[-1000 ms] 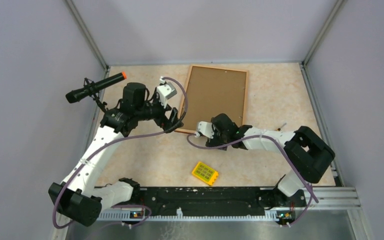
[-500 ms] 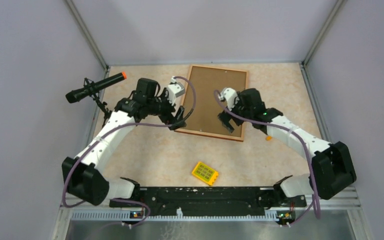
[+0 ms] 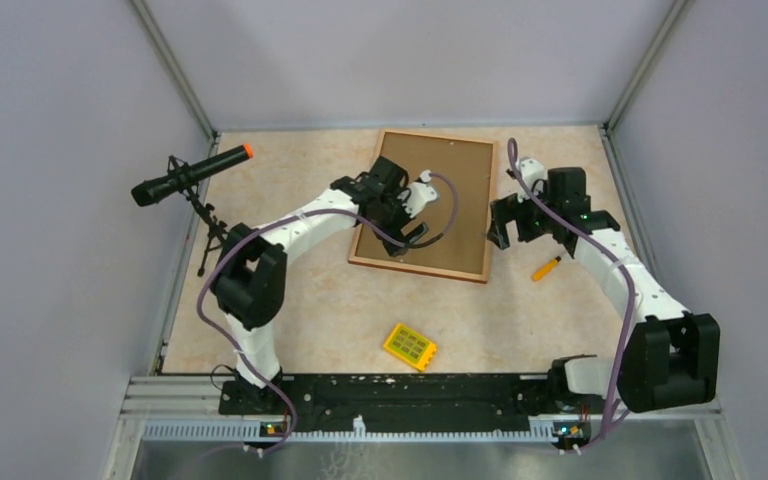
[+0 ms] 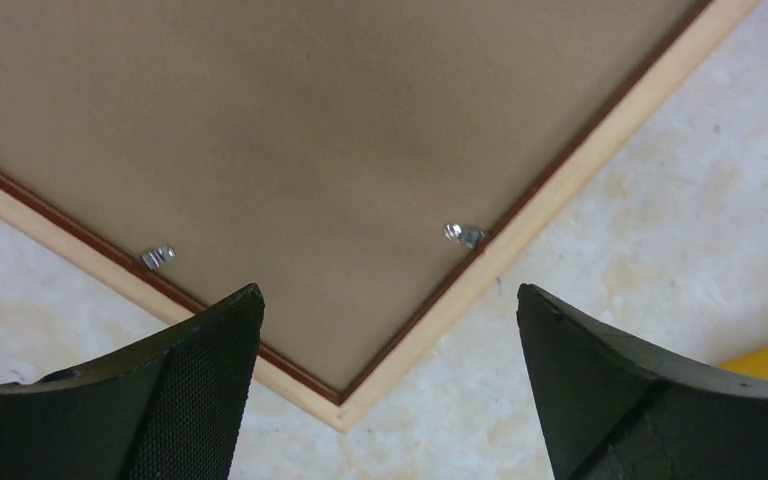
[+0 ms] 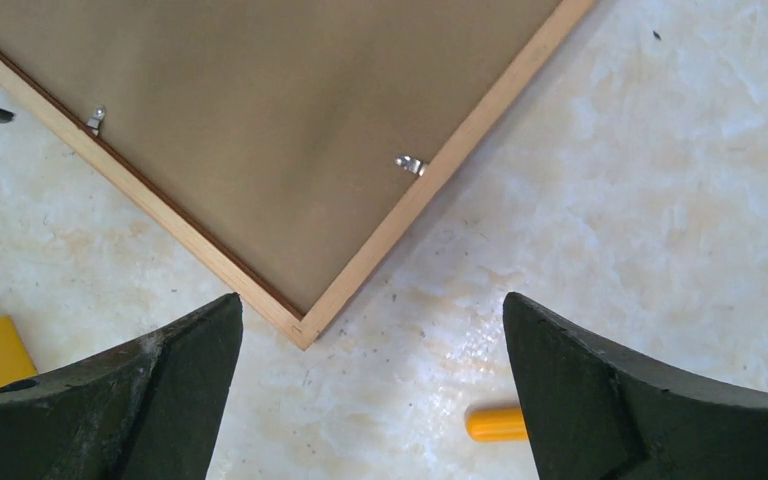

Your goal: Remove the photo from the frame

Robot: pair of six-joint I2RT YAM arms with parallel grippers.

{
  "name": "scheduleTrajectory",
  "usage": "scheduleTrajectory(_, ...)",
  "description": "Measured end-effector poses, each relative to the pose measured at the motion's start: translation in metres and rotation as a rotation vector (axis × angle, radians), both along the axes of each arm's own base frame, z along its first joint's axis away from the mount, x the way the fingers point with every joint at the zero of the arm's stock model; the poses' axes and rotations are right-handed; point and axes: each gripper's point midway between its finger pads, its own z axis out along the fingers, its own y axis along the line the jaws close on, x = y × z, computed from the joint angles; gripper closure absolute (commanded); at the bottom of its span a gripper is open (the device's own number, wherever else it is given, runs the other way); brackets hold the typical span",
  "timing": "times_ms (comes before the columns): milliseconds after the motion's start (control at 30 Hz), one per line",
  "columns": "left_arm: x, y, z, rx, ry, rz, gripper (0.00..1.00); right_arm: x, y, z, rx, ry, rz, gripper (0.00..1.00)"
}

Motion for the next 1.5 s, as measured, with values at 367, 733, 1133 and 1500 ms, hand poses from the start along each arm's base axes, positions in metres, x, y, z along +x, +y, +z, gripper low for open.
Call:
scheduleTrajectory(367, 0.032, 0.011, -0.04, 0.242, -0.131, 0.046, 0.01, -0.016, -0.028, -0.019, 0.02, 0.1, -0.075, 0.01)
scheduleTrajectory(733, 0.013, 0.033, -0.059, 0.281, -0.156, -0.014, 0.01, -0.022, -0.044, -0.025, -0.004, 0.129, -0.087, 0.01)
scheduleTrajectory(1133, -0.045, 0.034, -0.064, 0.249, -0.067, -0.12, 0.01, -0.029, -0.098, -0.048, -0.085, 0.223, -0.222, 0.14)
scheduleTrajectory(1500, -0.048, 0.013, -0.01, 0.04, -0.02, -0.054, 0.01, -0.001, -0.156, -0.059, -0.129, 0.319, -0.434, 0.31)
